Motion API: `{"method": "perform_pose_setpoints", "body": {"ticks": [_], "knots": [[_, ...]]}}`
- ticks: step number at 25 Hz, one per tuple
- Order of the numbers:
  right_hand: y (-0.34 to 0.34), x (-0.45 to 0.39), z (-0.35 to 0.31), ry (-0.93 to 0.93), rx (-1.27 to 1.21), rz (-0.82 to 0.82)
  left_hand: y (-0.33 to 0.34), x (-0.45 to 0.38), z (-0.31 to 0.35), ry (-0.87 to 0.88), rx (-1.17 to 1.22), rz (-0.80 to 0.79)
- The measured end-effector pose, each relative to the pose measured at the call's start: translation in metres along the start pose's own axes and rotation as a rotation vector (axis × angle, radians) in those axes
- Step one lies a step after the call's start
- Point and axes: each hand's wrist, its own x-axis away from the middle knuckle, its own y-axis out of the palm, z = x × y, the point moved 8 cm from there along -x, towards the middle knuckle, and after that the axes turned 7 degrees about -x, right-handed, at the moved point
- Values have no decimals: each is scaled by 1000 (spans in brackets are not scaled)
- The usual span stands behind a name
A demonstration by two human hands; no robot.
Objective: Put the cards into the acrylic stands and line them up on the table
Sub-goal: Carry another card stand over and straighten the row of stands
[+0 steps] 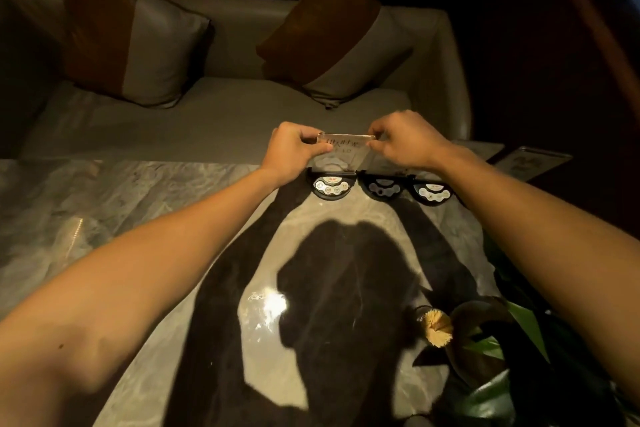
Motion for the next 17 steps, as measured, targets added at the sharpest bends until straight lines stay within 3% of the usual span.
{"method": "perform_pose_setpoints", "body": {"ticks": [17], "knots": [[9,-5,13,0,10,15,17,-15,-11,-30,12,-37]]}}
